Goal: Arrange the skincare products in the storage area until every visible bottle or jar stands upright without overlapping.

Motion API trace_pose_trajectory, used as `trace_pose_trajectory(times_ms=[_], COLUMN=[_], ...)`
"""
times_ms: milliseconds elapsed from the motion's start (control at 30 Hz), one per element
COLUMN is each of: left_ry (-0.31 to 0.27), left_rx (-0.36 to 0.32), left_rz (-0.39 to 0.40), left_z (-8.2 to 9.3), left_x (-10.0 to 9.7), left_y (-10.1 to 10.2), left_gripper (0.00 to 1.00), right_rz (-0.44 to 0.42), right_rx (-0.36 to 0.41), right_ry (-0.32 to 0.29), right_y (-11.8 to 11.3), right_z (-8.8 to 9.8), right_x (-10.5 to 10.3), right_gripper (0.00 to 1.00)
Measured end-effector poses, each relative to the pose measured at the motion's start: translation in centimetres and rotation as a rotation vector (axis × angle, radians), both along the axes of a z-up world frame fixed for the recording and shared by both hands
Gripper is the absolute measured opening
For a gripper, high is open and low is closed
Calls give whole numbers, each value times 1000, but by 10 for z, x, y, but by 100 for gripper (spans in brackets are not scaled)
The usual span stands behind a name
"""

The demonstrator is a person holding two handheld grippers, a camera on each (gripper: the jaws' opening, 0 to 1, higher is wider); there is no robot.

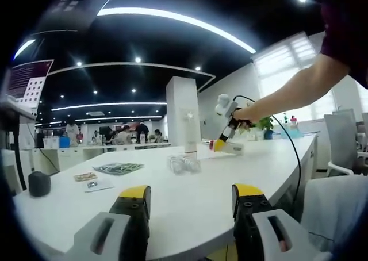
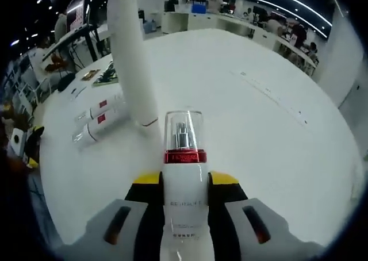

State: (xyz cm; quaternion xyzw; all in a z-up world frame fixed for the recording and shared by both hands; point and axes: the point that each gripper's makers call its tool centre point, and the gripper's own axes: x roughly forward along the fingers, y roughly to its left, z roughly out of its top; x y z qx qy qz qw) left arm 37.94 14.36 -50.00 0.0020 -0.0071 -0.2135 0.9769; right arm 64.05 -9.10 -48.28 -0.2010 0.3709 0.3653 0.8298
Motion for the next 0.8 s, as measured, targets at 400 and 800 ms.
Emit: trace_pose_trajectory(times_ms=[400, 800], left_ry=[4, 5], left_rx=[-3, 12], left_rz=[0, -2], left_z=[0, -1], left_x=[0, -1], left_y=[0, -2], left_gripper=[60, 60], right_rz=[-108, -128], right_rx=[248, 435], right_ry=[-164, -422], right_y=[-2, 22], right_z=[46, 74], right_x=[1, 4], right_gripper=[26, 26])
